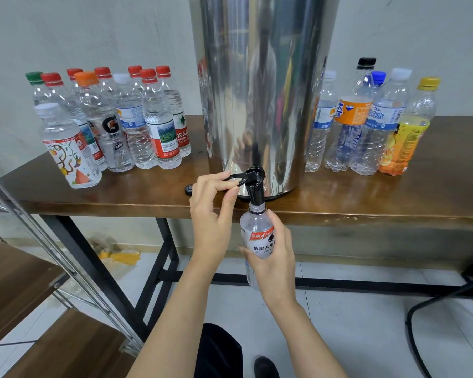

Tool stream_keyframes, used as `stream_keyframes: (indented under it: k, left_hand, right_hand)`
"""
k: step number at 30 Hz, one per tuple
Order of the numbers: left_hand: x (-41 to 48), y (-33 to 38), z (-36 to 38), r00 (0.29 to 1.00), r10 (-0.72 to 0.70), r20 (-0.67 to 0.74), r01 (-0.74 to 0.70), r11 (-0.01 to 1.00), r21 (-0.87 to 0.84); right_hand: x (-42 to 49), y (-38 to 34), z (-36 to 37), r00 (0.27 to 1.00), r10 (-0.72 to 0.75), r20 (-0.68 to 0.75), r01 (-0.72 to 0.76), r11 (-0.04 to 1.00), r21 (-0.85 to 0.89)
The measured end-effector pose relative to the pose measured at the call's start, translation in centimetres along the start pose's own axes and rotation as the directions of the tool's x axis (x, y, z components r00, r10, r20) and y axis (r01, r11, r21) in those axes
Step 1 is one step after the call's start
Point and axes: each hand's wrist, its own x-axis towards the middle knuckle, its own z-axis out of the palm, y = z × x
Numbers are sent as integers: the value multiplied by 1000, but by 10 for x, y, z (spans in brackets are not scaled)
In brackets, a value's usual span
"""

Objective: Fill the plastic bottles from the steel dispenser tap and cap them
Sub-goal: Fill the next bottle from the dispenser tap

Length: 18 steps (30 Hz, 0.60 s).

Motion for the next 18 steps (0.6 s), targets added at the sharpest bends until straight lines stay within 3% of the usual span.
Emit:
stream_keyframes:
  k: [18]
  left_hand:
    - [0, -2, 0, 1000, 2, 0, -2, 1000, -2]
  right_hand:
    - [0, -1, 1, 1000, -1, -13, 1, 1000, -11]
